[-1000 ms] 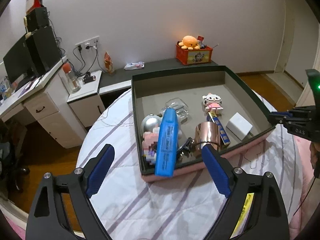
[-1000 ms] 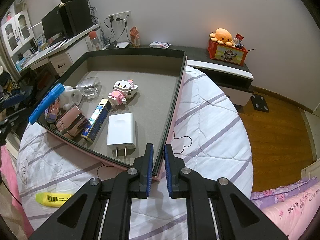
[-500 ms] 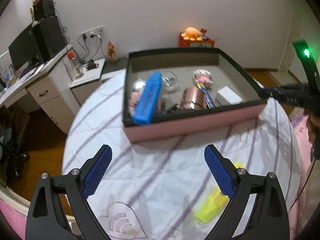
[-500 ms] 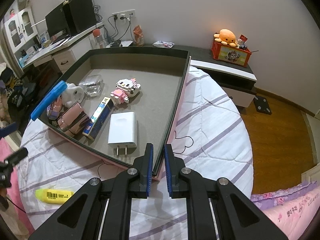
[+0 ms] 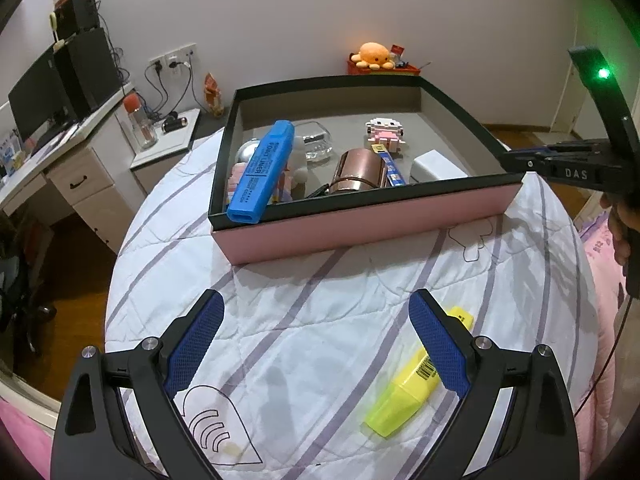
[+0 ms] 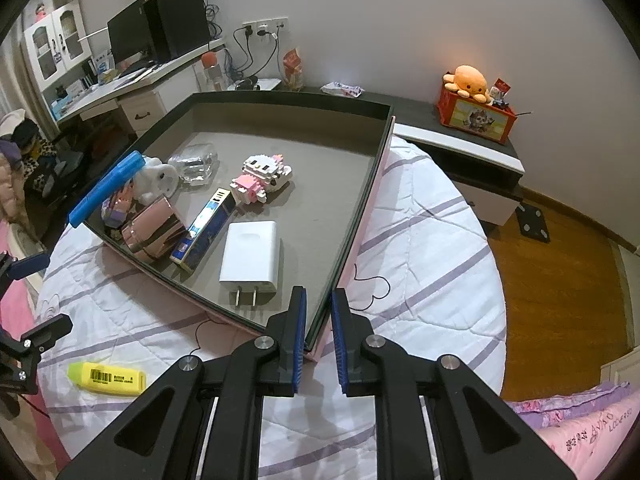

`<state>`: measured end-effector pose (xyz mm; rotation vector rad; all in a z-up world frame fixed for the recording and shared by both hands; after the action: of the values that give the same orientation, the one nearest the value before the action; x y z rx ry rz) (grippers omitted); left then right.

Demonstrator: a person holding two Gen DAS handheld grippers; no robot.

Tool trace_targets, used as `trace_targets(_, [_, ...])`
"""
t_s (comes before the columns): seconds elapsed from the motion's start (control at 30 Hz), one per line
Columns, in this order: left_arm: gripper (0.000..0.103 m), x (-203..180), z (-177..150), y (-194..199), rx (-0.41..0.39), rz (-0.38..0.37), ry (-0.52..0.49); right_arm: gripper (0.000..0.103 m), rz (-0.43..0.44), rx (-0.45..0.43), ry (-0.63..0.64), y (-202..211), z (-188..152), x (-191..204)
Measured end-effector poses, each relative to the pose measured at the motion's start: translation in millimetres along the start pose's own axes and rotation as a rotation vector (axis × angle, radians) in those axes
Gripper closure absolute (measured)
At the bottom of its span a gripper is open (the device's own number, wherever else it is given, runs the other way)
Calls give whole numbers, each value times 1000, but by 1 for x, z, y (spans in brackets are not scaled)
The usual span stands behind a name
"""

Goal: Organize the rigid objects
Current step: 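Withdraw the left tool from the box and move toward the yellow highlighter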

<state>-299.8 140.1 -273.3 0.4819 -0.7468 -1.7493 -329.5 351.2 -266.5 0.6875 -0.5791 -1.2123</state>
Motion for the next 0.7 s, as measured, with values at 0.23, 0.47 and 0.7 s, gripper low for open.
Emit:
trace_targets(0.23, [8, -2, 2, -8, 14, -9, -18, 89, 2, -31, -19, 6, -1, -1])
trace_targets(0.47, [8, -5, 0, -9, 10, -31, -32, 89, -4, -57, -10, 19, -4, 0])
trace_targets(0.7, [8, 5, 10, -1, -48, -30, 20, 89, -37, -70, -5, 29, -20, 5])
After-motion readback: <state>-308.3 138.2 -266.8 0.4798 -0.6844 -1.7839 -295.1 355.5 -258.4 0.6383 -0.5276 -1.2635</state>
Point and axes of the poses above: each gripper's, at about its wrist camera, not at the fingertips, and y roughly against the way its jaws point, x to its left, z to its top, the point moved 7 cm from there along -y, roughly the way its jaws point, and after that the axes turned 7 degrees about -x, right-handed, at the moved point
